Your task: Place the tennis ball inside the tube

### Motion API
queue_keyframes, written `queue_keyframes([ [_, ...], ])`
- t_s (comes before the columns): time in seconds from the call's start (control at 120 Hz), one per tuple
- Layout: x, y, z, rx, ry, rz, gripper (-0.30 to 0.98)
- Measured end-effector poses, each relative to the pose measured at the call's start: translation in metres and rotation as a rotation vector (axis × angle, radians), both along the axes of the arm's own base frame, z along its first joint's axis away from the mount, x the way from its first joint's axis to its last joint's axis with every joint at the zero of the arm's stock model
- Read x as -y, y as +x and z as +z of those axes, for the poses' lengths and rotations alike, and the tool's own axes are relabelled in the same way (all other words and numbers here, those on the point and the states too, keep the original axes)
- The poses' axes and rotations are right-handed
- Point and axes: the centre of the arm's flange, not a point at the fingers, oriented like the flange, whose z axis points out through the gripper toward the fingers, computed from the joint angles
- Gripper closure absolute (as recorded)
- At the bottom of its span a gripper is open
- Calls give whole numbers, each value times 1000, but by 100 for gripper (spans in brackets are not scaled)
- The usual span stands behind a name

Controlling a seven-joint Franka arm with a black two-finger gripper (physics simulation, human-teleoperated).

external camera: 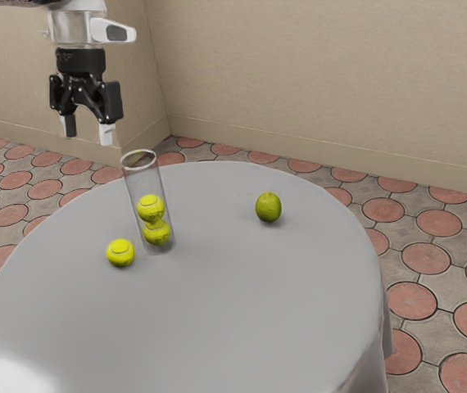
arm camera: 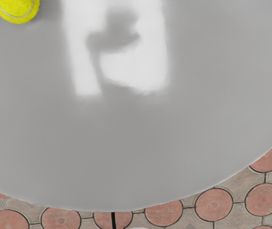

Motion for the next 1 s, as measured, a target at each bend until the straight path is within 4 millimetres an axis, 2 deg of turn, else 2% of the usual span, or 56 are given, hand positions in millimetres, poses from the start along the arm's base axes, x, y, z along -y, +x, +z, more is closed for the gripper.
queue_keyframes([
  [0.108,3,12,3,112,18,-19,0],
  [0.142,3,7,-1,129,26,-21,0],
  [0.208,2,-15,-18,154,47,-20,0],
  [0.258,0,-35,-39,168,60,-12,0],
  [0.317,-10,-52,-72,171,68,8,0],
  [0.533,-41,-83,-205,196,51,76,0],
  [0.608,-46,-76,-230,256,50,86,0],
  [0.675,-58,-67,-246,306,49,109,0],
  [0.867,-88,-57,-303,381,63,140,0],
  [1.0,-102,-44,-328,430,75,136,0],
])
